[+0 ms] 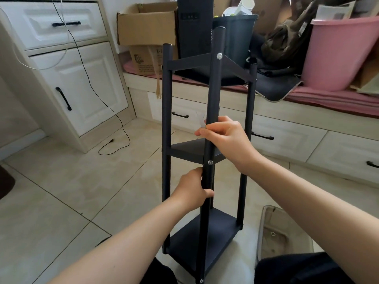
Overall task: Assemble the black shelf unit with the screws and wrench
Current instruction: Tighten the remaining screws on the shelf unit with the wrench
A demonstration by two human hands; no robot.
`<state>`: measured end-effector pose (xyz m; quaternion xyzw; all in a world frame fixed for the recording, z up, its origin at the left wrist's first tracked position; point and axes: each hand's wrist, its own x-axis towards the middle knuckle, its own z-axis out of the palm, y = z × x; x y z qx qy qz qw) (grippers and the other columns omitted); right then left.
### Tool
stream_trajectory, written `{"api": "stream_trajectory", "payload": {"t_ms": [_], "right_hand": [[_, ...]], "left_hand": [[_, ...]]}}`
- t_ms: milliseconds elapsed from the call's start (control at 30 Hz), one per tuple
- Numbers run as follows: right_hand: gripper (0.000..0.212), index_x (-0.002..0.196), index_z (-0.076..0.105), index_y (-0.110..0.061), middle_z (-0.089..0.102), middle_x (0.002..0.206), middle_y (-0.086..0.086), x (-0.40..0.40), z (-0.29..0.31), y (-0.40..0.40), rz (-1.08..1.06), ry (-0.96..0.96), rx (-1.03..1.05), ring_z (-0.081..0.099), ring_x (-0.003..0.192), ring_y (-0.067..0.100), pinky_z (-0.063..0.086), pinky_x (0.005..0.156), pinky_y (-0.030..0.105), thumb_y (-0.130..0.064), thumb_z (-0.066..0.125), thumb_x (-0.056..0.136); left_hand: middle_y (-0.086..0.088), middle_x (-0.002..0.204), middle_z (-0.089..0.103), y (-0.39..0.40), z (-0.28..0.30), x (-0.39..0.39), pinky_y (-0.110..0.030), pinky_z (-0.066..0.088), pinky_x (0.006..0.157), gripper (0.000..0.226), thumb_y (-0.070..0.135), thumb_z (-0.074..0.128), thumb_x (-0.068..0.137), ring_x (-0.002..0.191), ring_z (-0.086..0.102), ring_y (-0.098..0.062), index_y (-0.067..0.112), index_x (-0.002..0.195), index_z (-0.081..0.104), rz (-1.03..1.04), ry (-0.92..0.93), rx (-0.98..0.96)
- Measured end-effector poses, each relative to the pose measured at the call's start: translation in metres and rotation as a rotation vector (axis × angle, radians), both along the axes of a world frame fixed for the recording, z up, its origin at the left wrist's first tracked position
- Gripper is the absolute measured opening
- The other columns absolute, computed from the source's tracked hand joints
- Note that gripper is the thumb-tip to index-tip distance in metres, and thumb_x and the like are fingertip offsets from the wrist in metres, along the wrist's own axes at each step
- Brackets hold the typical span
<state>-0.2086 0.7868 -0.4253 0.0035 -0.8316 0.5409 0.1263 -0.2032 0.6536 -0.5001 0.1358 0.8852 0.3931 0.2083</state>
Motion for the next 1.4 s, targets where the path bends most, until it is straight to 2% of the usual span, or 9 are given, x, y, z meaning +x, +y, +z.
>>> {"api": "stream_trajectory", "payload": {"t_ms": [133, 267, 400, 533, 733, 867, 1100, 1267, 1400], "right_hand": [[0.011, 0.091, 0.080, -0.028, 0.050, 0.126, -0.014, 0.003, -0.001, 0.017, 0.018, 0.023, -0.035, 0.048, 0.118, 0.003, 0.042, 0.092, 0.019, -0.029, 0.069, 0.091], [0.012, 0.082, 0.077, -0.030, 0.064, 0.095, -0.009, 0.011, -0.016, 0.041, -0.069, -0.052, -0.034, 0.061, 0.092, 0.007, 0.052, 0.082, 0.026, -0.028, 0.068, 0.091], [0.014, 0.087, 0.078, -0.020, 0.064, 0.065, -0.002, 0.023, -0.044, 0.056, -0.049, -0.313, 0.146, 0.056, 0.062, 0.010, 0.049, 0.066, 0.025, -0.025, 0.066, 0.093], [0.018, 0.088, 0.078, -0.013, 0.066, 0.065, -0.002, 0.025, -0.065, 0.056, -0.041, -0.447, 0.256, 0.059, 0.061, 0.008, 0.051, 0.064, 0.022, -0.024, 0.065, 0.094], [0.022, 0.084, 0.071, -0.022, 0.066, 0.070, -0.004, 0.023, -0.082, 0.032, 0.064, -0.439, 0.330, 0.060, 0.063, 0.005, 0.044, 0.060, 0.013, -0.023, 0.056, 0.099], [0.025, 0.087, 0.071, -0.018, 0.064, 0.072, -0.003, 0.011, -0.084, 0.020, 0.046, -0.444, 0.329, 0.057, 0.066, 0.007, 0.042, 0.061, 0.015, -0.019, 0.051, 0.102], [0.026, 0.091, 0.072, -0.015, 0.061, 0.073, -0.002, -0.001, -0.089, 0.000, -0.036, -0.343, 0.128, 0.056, 0.072, 0.011, 0.042, 0.065, 0.019, -0.018, 0.048, 0.103], [0.025, 0.090, 0.071, -0.017, 0.062, 0.072, -0.002, 0.005, -0.106, -0.007, -0.131, -0.260, 0.003, 0.056, 0.068, 0.008, 0.043, 0.064, 0.019, -0.018, 0.049, 0.103], [0.024, 0.085, 0.068, -0.019, 0.061, 0.068, -0.005, 0.007, -0.107, -0.007, -0.121, -0.214, 0.011, 0.057, 0.065, 0.008, 0.045, 0.064, 0.021, -0.020, 0.052, 0.102]], "left_hand": [[0.004, 0.107, 0.057, -0.002, -0.002, -0.006, -0.042, 0.058, 0.093, 0.046, 0.020, 0.071, 0.093, 0.106, 0.064, -0.026, 0.021, 0.134, 0.051, 0.032, 0.006, 0.005], [0.006, 0.102, 0.056, -0.005, -0.003, -0.013, -0.043, 0.058, 0.093, 0.047, 0.019, 0.072, 0.093, 0.104, 0.063, -0.023, 0.022, 0.134, 0.049, 0.073, 0.011, -0.032], [0.003, 0.107, 0.057, -0.011, -0.005, -0.016, -0.044, 0.057, 0.094, 0.051, 0.016, 0.072, 0.092, 0.107, 0.063, -0.025, 0.021, 0.136, 0.047, 0.088, 0.014, -0.053], [0.006, 0.103, 0.056, -0.015, -0.006, -0.018, -0.042, 0.057, 0.094, 0.053, 0.016, 0.072, 0.092, 0.099, 0.059, -0.020, 0.020, 0.138, 0.046, 0.090, 0.023, -0.064], [0.002, 0.111, 0.056, -0.015, -0.003, -0.016, -0.044, 0.057, 0.095, 0.054, 0.016, 0.072, 0.092, 0.113, 0.062, -0.027, 0.021, 0.139, 0.046, 0.100, 0.025, -0.053], [-0.001, 0.117, 0.059, -0.015, -0.002, -0.018, -0.044, 0.057, 0.095, 0.054, 0.016, 0.072, 0.092, 0.113, 0.062, -0.027, 0.022, 0.139, 0.047, 0.091, 0.027, -0.057], [0.009, 0.099, 0.054, -0.018, -0.005, -0.018, -0.039, 0.058, 0.091, 0.049, 0.015, 0.072, 0.092, 0.098, 0.060, -0.019, 0.028, 0.133, 0.050, 0.080, 0.045, -0.052], [0.001, 0.114, 0.060, -0.014, -0.001, -0.016, -0.042, 0.059, 0.091, 0.054, 0.015, 0.072, 0.091, 0.107, 0.065, -0.025, 0.027, 0.138, 0.048, 0.060, 0.052, -0.065], [0.002, 0.113, 0.059, -0.012, 0.000, -0.012, -0.043, 0.059, 0.091, 0.054, 0.014, 0.072, 0.091, 0.106, 0.065, -0.024, 0.025, 0.138, 0.048, 0.043, 0.060, -0.061]]}}
